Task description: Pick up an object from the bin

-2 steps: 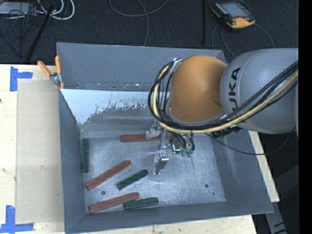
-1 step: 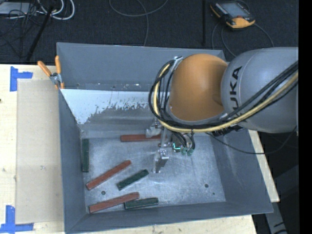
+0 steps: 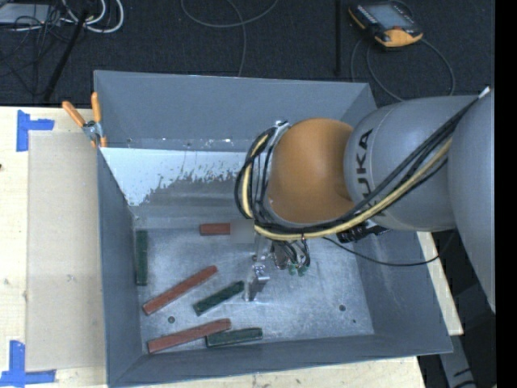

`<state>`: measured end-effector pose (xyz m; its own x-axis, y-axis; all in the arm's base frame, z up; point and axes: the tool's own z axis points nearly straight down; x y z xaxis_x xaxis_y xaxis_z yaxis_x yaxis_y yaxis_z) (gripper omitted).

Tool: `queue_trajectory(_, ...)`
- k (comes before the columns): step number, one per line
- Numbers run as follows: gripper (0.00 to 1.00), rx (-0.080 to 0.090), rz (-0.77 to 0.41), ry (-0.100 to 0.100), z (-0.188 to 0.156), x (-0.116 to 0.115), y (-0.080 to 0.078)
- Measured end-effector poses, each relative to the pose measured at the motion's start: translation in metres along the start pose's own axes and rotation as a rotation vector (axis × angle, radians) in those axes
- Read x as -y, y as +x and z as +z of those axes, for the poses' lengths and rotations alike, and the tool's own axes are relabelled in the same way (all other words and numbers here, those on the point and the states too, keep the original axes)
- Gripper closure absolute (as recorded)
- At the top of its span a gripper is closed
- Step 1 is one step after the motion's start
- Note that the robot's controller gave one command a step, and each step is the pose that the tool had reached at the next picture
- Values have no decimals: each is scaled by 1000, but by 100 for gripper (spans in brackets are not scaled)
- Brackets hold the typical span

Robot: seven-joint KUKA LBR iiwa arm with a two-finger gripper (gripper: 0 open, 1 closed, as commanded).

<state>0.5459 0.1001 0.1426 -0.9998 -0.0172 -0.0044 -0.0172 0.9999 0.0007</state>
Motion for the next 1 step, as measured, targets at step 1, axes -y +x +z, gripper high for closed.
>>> queue_trajectory(1,100,6,-30,-2,67,-5,5)
